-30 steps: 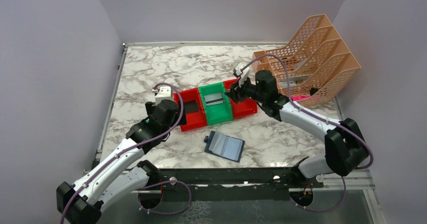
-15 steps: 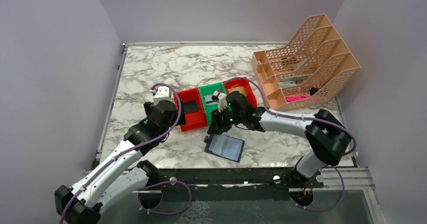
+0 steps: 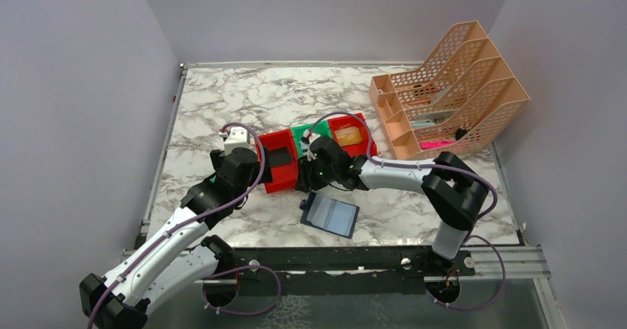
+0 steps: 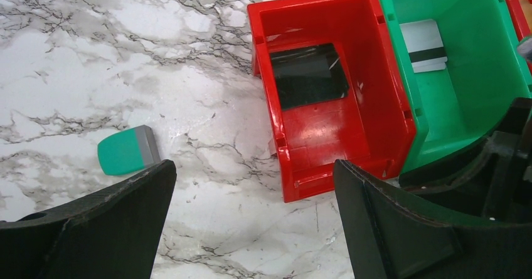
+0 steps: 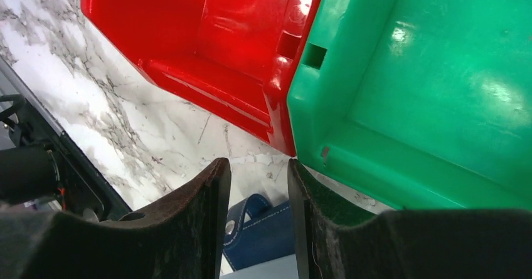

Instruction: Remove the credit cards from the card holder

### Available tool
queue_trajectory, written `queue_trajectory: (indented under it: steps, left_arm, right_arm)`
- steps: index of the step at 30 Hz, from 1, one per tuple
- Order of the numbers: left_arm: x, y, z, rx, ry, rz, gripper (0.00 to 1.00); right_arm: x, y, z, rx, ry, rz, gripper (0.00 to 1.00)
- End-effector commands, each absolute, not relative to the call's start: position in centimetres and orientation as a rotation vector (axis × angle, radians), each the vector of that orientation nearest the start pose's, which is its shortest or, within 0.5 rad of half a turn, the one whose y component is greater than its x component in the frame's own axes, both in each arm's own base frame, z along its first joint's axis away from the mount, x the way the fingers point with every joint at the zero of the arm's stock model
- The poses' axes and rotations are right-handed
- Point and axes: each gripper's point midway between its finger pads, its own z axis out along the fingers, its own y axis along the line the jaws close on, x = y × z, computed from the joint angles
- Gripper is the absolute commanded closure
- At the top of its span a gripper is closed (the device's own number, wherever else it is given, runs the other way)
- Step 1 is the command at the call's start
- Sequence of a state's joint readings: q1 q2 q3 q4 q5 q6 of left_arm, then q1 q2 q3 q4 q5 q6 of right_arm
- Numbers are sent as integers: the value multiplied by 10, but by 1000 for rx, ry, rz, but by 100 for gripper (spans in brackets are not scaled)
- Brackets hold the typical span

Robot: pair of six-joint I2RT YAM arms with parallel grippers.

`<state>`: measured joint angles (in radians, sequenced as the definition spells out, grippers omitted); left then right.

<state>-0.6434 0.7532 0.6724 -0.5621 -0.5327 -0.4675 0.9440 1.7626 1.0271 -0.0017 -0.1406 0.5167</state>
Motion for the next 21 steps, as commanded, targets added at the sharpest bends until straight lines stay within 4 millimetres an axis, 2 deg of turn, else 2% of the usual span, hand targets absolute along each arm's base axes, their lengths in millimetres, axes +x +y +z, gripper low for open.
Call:
queue_trajectory:
  steps: [1, 5, 13, 15, 17, 20, 21]
  left_arm:
    - [241, -82, 170, -141, 2074, -59, 1]
    - [241, -82, 170, -146, 2074, -61, 1]
    - [241, -83, 169, -141, 2080, -60, 1]
    - [241, -84, 169, -137, 2082, -65, 1]
    - [241, -85, 168, -132, 2085, -70, 1]
    - [240, -86, 167, -121, 2091, -74, 1]
    - [240, -88, 167, -116, 2093, -79, 1]
  right_arm:
    - [230, 399, 53, -557, 2437, 796, 57]
    - [239, 404, 48, -546, 2453, 725, 56]
    - [241, 418, 51, -569, 2441, 769, 55]
    - [236, 414, 59, -571, 2428, 777, 53]
    - [227, 408, 74, -577, 2424, 808, 52]
    - [212, 389, 99, -544, 2406, 818, 49]
    - [208, 381, 101, -518, 2402, 815, 49]
